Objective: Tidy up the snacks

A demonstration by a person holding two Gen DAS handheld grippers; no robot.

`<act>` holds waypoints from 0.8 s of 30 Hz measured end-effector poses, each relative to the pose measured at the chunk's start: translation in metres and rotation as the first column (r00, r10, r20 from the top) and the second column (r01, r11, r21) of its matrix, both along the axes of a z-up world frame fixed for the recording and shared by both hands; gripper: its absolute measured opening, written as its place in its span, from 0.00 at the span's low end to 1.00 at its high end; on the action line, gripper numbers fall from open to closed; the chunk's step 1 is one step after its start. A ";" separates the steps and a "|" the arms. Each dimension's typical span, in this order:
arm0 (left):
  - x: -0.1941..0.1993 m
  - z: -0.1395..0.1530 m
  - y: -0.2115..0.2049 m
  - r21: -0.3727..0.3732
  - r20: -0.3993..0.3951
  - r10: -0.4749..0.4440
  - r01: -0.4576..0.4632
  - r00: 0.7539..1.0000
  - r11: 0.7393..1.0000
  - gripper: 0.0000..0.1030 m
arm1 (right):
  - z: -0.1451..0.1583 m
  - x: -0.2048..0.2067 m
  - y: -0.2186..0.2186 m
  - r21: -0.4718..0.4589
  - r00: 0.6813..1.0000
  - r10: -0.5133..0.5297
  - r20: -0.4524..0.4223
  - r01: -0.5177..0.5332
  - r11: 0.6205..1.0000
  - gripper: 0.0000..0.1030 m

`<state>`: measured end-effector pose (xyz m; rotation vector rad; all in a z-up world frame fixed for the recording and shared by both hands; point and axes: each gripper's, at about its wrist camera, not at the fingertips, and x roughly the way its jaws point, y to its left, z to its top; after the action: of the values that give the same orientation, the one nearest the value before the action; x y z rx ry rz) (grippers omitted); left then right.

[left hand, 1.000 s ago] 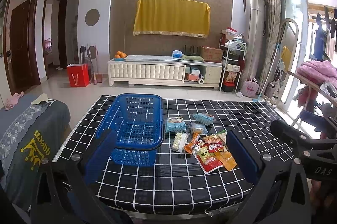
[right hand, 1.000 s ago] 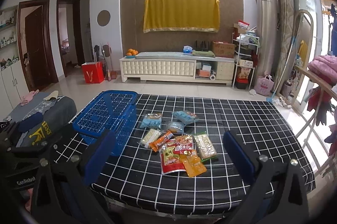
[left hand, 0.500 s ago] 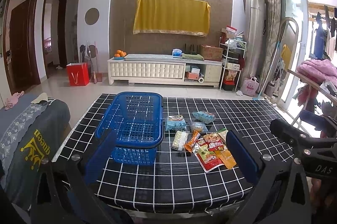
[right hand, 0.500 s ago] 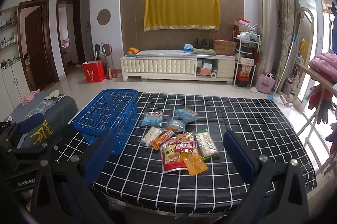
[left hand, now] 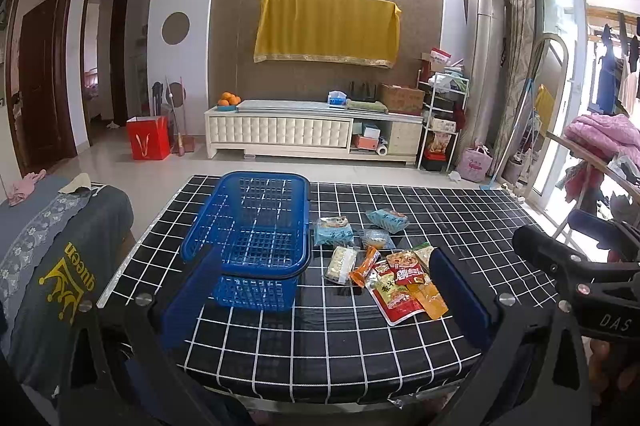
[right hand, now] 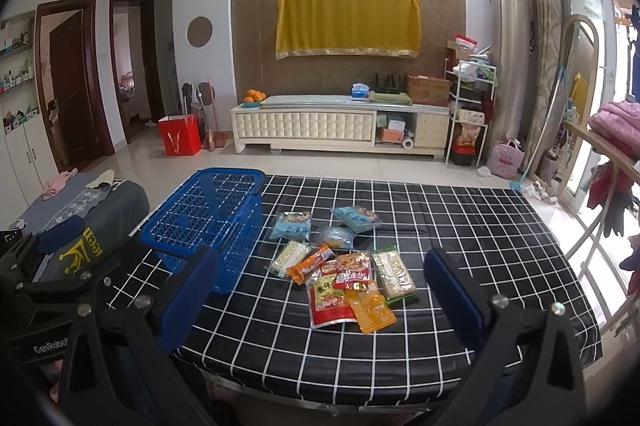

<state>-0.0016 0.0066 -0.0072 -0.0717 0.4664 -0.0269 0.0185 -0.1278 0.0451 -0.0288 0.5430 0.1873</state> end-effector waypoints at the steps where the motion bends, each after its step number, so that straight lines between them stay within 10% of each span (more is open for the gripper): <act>1: 0.000 0.000 0.000 -0.002 0.000 0.000 0.000 1.000 1.000 1.00 | 0.000 0.000 0.000 0.000 1.000 -0.001 0.001 0.001 1.000 1.00; 24: 0.000 0.002 0.000 -0.012 -0.007 -0.004 0.004 1.000 1.000 1.00 | 0.001 0.000 -0.002 0.003 1.000 0.001 0.000 -0.001 1.000 1.00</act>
<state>-0.0016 0.0065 -0.0054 -0.0825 0.4729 -0.0337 0.0182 -0.1299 0.0461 -0.0265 0.5423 0.1893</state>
